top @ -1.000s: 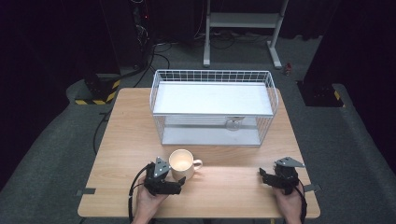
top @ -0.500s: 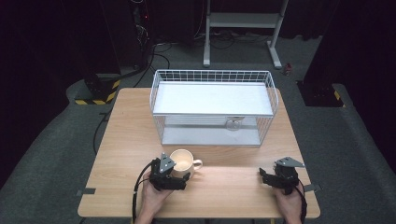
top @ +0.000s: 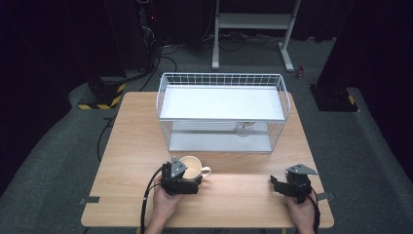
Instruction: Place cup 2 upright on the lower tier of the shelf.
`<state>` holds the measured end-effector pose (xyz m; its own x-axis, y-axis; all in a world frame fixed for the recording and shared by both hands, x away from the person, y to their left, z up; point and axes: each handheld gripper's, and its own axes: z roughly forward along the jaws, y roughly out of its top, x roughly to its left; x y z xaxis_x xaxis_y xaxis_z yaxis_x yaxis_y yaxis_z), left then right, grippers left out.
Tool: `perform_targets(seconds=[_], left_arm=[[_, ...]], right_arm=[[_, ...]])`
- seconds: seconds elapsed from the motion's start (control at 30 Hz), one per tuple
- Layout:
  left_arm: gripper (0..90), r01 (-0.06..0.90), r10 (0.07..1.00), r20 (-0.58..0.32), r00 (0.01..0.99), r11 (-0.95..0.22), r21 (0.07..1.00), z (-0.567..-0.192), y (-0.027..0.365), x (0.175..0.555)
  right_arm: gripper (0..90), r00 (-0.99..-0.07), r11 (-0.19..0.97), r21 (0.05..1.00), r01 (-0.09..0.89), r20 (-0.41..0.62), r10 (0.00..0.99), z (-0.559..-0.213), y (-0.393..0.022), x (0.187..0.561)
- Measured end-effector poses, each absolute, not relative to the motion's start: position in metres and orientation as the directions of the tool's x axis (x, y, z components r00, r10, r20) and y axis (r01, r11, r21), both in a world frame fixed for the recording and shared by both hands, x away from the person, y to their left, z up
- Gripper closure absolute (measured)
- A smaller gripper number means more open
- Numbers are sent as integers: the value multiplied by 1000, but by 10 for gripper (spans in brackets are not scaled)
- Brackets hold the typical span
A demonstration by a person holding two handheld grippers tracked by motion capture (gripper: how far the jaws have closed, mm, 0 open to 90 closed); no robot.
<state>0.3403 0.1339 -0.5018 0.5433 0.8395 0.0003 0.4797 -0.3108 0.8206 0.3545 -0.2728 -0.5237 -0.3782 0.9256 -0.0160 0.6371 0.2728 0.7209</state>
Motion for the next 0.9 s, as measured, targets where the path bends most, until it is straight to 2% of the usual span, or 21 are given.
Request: perform_targets(seconds=[0.9], left_arm=[[90, 473, 858, 20, 513, -302, 827, -503, 126, 341]], right_arm=[[236, -376, 271, 718, 641, -14, 927, -523, -272, 354]])
